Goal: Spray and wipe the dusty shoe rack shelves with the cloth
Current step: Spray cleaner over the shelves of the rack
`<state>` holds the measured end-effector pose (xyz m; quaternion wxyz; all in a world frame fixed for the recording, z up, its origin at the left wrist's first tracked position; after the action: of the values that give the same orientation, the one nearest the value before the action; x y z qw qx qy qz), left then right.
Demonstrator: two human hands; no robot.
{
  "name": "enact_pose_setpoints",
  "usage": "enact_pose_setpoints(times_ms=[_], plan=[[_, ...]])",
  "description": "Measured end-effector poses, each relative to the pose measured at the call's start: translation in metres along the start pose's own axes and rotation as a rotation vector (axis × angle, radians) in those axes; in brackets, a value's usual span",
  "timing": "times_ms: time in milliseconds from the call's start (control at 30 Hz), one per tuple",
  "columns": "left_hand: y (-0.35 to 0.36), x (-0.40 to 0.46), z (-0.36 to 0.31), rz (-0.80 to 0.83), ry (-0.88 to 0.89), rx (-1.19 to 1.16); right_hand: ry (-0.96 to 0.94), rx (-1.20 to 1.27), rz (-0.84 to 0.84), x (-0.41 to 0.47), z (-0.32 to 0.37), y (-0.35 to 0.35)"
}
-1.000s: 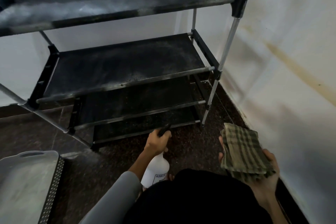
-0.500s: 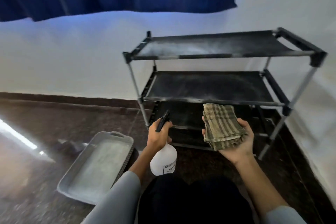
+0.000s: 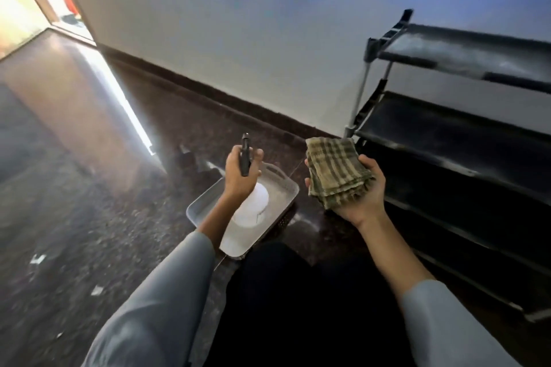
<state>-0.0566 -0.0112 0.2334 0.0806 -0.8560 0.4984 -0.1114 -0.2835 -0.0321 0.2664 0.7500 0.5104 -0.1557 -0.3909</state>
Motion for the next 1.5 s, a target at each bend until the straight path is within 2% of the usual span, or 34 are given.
enact_pose_setpoints(times_ms=[200, 333, 533, 767, 1033, 1267, 1433, 1500], plan=[[-0.038, 0.043, 0.105, -0.206, -0.097, -0.013, 0.217, -0.060, -0.002, 0.096, -0.027, -0.033], [-0.046, 0.048, 0.142, -0.310, -0.174, 0.026, 0.322, -0.120, -0.021, 0.167, -0.054, -0.074], [-0.041, 0.055, 0.200, -0.327, -0.195, 0.109, 0.458, -0.137, -0.161, 0.239, -0.110, -0.149], [-0.033, 0.044, 0.237, -0.336, -0.209, 0.150, 0.461, -0.070, -0.194, 0.251, -0.141, -0.189], [-0.027, 0.040, 0.242, -0.211, -0.301, 0.134, 0.433, -0.051, -0.173, 0.241, -0.132, -0.164], [-0.034, 0.028, 0.238, -0.113, -0.433, 0.295, 0.420, -0.062, -0.125, 0.231, -0.128, -0.136], [-0.044, 0.003, 0.211, -0.097, -0.696, 0.478, 0.364, -0.089, -0.075, 0.190, -0.103, -0.092], [-0.044, -0.008, 0.188, -0.083, -0.716, 0.484, 0.326, -0.097, -0.058, 0.164, -0.089, -0.069]])
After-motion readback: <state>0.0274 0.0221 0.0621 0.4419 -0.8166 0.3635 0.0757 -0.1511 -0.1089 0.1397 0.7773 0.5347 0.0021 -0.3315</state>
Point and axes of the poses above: each hand's wrist, its own x-axis towards the middle knuckle, its own y-axis out of the palm, z = x × y, the point moved 4 cm from there along x, towards the middle knuckle, and after that the axes turned 2 degrees about z, right-handed, at the moved point
